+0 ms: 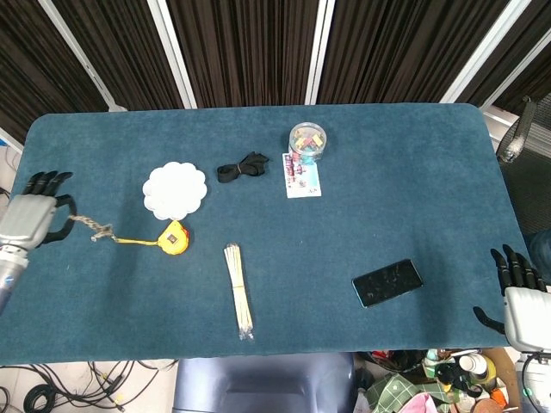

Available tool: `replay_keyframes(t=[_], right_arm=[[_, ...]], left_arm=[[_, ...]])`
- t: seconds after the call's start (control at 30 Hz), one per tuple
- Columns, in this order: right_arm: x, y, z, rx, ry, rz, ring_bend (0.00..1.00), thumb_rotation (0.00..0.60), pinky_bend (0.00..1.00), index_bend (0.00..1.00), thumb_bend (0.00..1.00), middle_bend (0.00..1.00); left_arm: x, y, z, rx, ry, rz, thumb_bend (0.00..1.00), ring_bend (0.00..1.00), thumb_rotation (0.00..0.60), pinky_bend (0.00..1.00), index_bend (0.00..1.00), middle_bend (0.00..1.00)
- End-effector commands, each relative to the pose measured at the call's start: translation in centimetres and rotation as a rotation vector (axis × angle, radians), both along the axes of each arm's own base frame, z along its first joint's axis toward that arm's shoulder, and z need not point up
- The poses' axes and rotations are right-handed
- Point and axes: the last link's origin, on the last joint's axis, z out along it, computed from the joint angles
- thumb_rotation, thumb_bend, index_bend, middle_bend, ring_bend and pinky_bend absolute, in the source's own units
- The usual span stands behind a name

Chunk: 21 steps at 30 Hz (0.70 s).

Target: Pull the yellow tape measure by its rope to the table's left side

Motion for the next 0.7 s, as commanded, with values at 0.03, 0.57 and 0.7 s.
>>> replay_keyframes(t=[0.03,0.57,0.7], right_arm=[[0.0,-0.1,0.0,-0.002,-0.001,-0.001,0.06,0.6,0.16,0.01,0.07,0.0],[-0.1,-0.1,0.1,-0.006,-0.003,-0.004,0.06,0.6,0.16,0.01,0.07,0.0],[-0.1,-0.1,0.0,-0.005,-0.002,-0.004,0.06,0.6,0.16,0.01,0.07,0.0]], left_arm=[[3.0,1.4,-2.1,-0.068,0.008,-0.041,0.25,0.0,0.6,0.0,0.12,0.0],[4.1,-2.4,-2.8,-0.002,0.164,-0.092,0.21,0.0,0.6,0.0,0.0,0.0],[0.2,-6.9,-0.7,0.114,0.14,0.003,0.21,0.0,0.6,0.0,0.0,0.0]])
